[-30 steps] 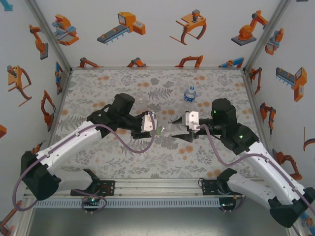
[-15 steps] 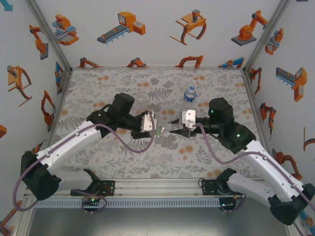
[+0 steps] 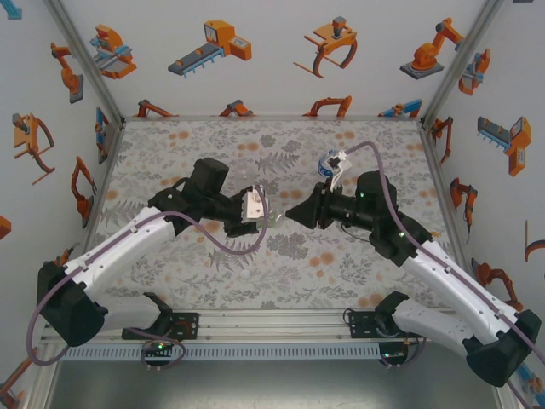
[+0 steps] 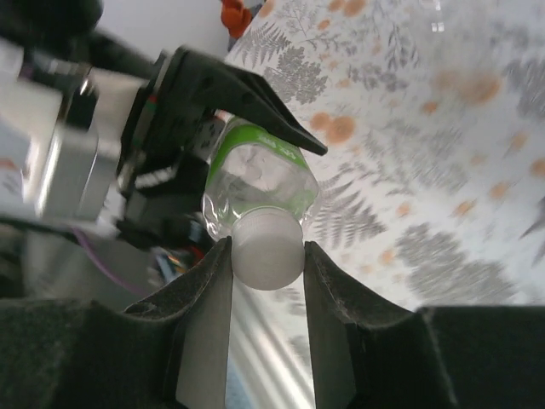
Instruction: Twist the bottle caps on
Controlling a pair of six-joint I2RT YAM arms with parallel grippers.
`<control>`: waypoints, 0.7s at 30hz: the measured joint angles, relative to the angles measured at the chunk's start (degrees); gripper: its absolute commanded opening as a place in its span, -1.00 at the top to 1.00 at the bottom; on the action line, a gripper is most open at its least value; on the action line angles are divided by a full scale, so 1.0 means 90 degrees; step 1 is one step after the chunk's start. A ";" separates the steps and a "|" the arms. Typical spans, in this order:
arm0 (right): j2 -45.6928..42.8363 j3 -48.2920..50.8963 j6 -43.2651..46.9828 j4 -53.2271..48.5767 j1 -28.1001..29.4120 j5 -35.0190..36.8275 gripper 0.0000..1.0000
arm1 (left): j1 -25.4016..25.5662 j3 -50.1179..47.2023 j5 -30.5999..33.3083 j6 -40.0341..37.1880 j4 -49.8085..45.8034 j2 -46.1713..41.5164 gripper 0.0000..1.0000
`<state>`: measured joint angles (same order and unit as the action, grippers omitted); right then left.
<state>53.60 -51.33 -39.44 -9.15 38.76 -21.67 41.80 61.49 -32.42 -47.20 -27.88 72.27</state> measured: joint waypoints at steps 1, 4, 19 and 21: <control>0.0007 0.0019 -0.0690 -0.0061 0.0000 0.0170 1.00 | -0.0002 0.0000 0.0010 0.0022 0.0005 0.0019 1.00; 0.0015 0.0170 -0.2047 -0.0046 0.0000 0.0464 1.00 | -0.0029 0.0000 0.0066 0.0056 -0.0005 0.0053 1.00; -0.0034 -0.0561 -0.0459 -0.0607 -0.0005 0.0899 -0.10 | -0.0024 0.0000 -0.0024 0.0136 0.0248 0.0058 1.00; -0.0148 -0.0697 0.0532 -0.0622 -0.0005 0.0746 -0.10 | -0.0024 0.0000 -0.0070 0.0124 0.0245 0.0049 1.00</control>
<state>52.27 -57.60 -34.65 -14.74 38.72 -14.96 41.58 61.49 -33.06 -46.09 -25.67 72.71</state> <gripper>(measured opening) 0.548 0.542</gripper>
